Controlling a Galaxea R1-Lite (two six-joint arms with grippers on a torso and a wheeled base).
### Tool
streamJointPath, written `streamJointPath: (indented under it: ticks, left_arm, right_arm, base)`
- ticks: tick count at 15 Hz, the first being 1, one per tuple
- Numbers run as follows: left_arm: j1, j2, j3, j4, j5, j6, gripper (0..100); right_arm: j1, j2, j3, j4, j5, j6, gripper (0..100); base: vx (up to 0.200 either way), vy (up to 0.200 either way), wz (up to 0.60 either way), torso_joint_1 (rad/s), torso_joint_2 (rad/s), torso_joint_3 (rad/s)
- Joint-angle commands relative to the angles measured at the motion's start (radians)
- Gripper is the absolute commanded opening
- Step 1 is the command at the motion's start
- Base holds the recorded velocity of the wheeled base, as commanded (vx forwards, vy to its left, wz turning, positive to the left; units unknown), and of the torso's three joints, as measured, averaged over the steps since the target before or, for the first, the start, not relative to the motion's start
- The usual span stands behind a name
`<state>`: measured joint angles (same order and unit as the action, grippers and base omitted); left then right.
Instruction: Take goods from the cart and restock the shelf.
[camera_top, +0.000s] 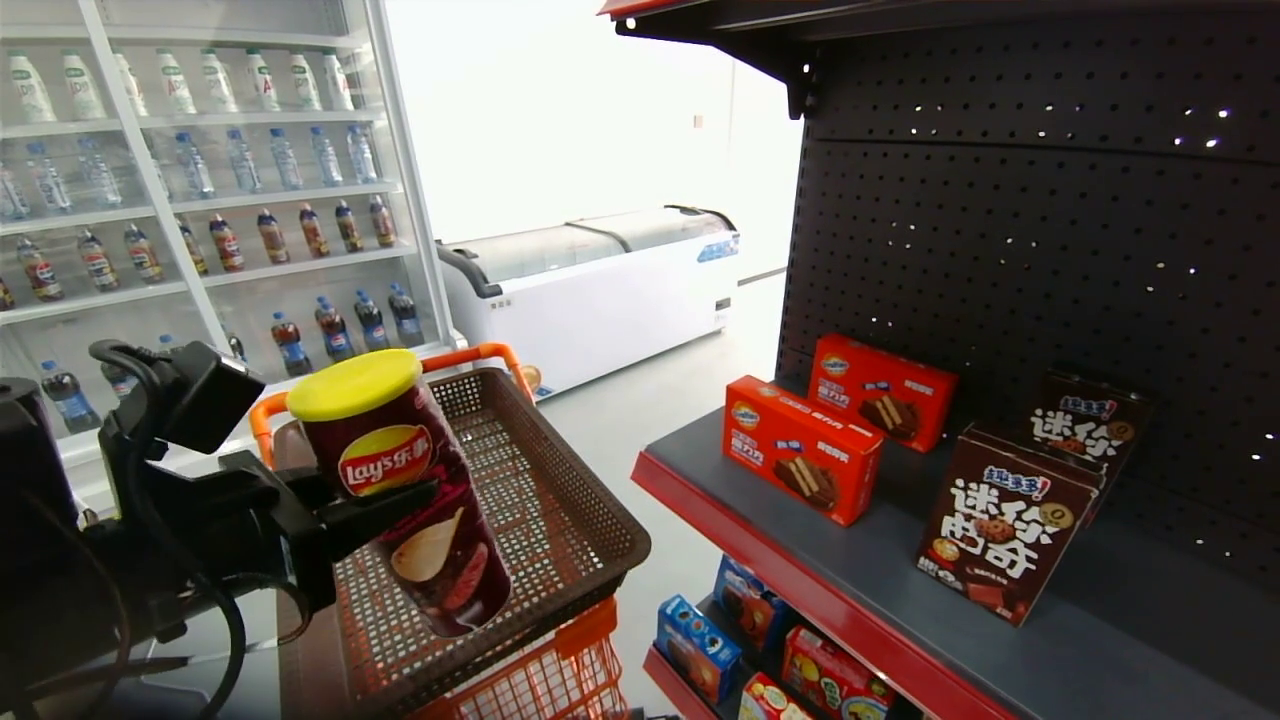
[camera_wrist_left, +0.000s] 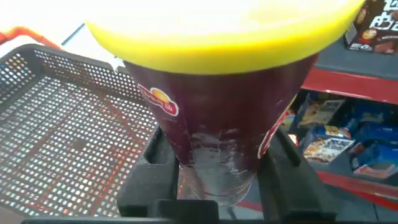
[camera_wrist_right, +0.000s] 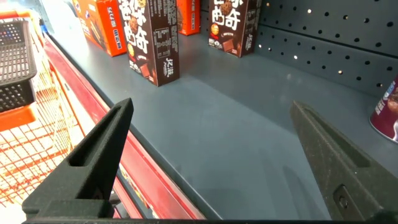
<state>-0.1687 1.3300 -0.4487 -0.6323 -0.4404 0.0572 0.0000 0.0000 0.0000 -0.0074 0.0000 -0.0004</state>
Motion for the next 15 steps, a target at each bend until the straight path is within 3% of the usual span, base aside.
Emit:
streamJointPath:
  ticks: [1,4,5,8,9,12,13,15]
  left_arm:
    - [-0.034,-0.014,-0.008,0.029,-0.009,0.012,0]
    - [-0.097,-0.003,-0.076,0.097,-0.052,0.006,0]
    - [-0.094,-0.008,-0.097,0.099,-0.121,-0.002,0]
    - [-0.091,-0.014,-0.146,0.114,-0.287,-0.086,0]
    - [-0.097,-0.015,-0.165,0.138,-0.354,-0.099,0]
    - [-0.117,-0.008,-0.179,0.145,-0.426,-0.096,0]
    - [-0.169,-0.009,-0.2,0.146,-0.455,-0.096,0]
    - [-0.187,-0.009,-0.202,0.146,-0.492,-0.096,0]
  right_arm:
    - [0.0,0.0,0.0,0.0,0.002,-0.001,100]
    - [0.0,0.0,0.0,0.0,0.002,-0.001,100]
    - [0.0,0.0,0.0,0.0,0.002,-0.001,100]
    - [0.0,0.0,0.0,0.0,0.002,-0.001,100]
    - [0.0,0.0,0.0,0.0,0.002,-0.001,100]
    - [0.0,0.0,0.0,0.0,0.002,-0.001,100]
    - [0.002,0.0,0.0,0.0,0.002,-0.001,100]
    - [0.0,0.0,0.0,0.001,0.002,-0.001,100]
  base:
    - [0.0,0.0,0.0,0.0,0.0,0.0]
    - [0.0,0.0,0.0,0.0,0.0,0.0]
    - [0.0,0.0,0.0,0.0,0.0,0.0]
    - [0.0,0.0,0.0,0.0,0.0,0.0]
    - [0.0,0.0,0.0,0.0,0.0,0.0]
    - [0.0,0.0,0.0,0.0,0.0,0.0]
    - [0.0,0.0,0.0,0.0,0.0,0.0]
    - [0.0,0.0,0.0,0.0,0.0,0.0]
